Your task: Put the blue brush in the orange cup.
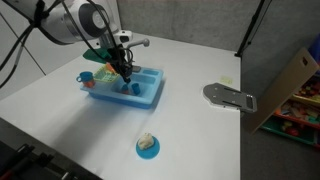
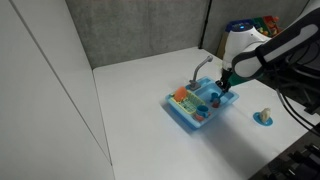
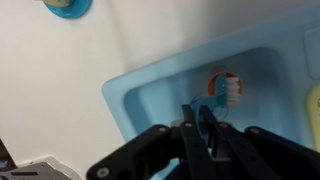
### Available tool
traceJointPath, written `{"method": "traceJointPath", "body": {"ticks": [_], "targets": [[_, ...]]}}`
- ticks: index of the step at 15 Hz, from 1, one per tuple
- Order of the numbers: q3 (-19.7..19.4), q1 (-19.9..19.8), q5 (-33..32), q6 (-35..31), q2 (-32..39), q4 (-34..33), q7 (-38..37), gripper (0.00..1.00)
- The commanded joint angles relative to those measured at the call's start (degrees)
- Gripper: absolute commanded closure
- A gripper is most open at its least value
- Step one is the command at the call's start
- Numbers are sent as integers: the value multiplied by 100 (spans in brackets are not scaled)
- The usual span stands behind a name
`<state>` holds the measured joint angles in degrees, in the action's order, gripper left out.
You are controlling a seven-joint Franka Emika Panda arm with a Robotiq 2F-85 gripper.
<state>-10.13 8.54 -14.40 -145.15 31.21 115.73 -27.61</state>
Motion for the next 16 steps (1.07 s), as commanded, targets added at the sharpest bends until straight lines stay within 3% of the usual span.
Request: {"method": "traceJointPath", "body": {"ticks": [1,6,9,16], "targets": [[-86,89,-15,-15,29,-24,-76,56],[-78,87,-10,-50,-74,59,-53,16],[-77,96,-21,-55,-175,122,-45,0],[-59,52,-8,316,-588,197,35,0]]}}
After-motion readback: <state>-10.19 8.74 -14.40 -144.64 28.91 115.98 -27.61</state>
